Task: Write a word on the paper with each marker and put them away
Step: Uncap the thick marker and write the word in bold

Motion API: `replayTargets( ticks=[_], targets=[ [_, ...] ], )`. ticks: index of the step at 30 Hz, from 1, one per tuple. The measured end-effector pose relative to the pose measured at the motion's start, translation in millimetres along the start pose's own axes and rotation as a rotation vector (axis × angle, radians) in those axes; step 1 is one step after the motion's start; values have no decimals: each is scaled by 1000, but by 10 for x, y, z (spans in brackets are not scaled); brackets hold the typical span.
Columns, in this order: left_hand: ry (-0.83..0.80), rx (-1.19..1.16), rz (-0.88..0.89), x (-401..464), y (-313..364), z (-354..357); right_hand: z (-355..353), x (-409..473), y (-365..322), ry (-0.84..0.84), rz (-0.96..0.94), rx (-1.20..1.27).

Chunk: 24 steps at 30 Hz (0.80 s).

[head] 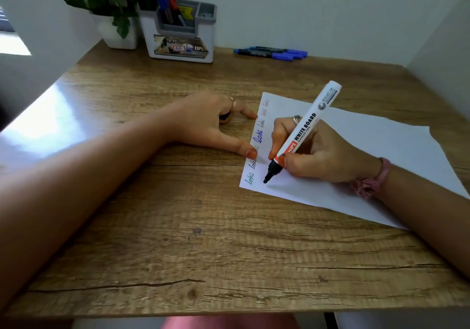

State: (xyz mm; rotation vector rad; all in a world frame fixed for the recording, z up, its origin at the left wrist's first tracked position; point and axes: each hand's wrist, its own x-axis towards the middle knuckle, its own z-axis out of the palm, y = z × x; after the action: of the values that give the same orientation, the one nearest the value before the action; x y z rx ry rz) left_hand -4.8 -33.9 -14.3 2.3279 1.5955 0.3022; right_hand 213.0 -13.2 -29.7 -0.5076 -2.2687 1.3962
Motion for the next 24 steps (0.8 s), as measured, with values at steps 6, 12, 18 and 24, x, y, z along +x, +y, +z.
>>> replayTargets(
  ticks=[6, 12, 18, 24],
  targets=[
    [4, 18, 8, 22, -39, 16, -4, -1, 27, -28, 14, -10],
    [2, 20, 6, 22, -38, 16, 7, -8, 11, -30, 12, -14],
    [-3, 13, 6, 27, -30, 8, 23, 26, 21, -22, 10, -27],
    [3, 11, 4, 26, -39, 17, -23, -18, 30, -28, 52, -7]
  ],
)
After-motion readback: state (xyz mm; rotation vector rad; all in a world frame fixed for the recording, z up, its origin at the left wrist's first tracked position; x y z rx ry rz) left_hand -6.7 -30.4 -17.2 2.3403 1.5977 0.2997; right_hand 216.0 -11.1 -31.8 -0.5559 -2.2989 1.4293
